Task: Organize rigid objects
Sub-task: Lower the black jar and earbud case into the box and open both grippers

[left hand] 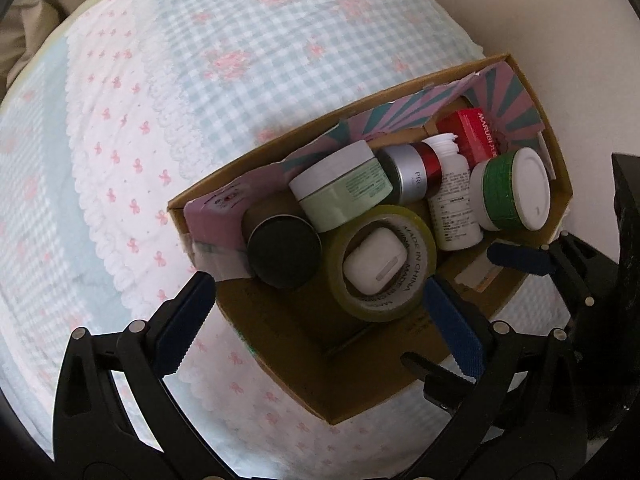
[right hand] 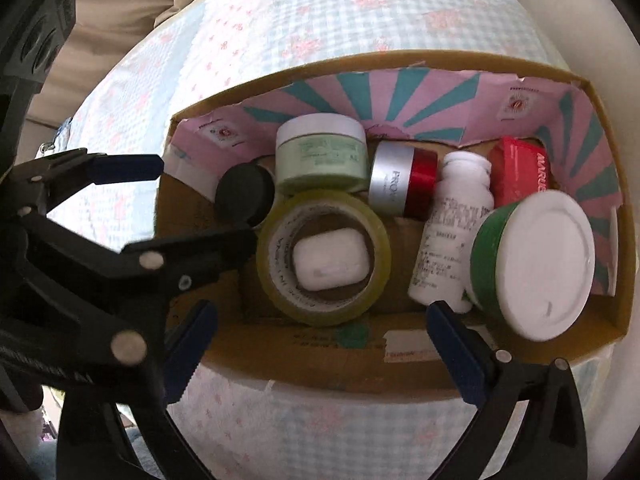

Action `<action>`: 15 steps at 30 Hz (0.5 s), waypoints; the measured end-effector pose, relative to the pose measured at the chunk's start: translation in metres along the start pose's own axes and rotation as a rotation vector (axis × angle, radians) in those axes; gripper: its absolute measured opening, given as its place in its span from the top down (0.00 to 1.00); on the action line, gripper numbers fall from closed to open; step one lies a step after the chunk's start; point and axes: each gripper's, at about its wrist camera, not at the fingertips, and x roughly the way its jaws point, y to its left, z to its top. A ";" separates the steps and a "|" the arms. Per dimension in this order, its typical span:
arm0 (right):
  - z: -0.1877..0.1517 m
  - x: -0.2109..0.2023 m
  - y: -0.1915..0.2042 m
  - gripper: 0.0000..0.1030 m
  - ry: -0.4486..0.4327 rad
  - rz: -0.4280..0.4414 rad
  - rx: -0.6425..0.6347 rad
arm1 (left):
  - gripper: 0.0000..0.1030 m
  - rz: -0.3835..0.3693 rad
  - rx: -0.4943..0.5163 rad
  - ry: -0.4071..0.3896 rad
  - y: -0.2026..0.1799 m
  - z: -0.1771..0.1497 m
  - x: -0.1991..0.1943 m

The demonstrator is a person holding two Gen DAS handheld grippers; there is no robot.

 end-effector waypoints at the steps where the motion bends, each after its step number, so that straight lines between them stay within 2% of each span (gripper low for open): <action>1: -0.001 -0.001 0.001 0.00 0.000 -0.003 0.000 | 0.00 0.005 -0.001 -0.005 0.000 -0.001 -0.003; 9: -0.011 -0.019 0.006 0.00 -0.017 -0.029 -0.007 | 0.00 0.014 -0.004 -0.054 -0.001 -0.011 -0.032; 15: -0.017 -0.055 0.021 0.00 -0.067 -0.072 -0.030 | 0.00 0.030 -0.004 -0.145 0.001 -0.029 -0.079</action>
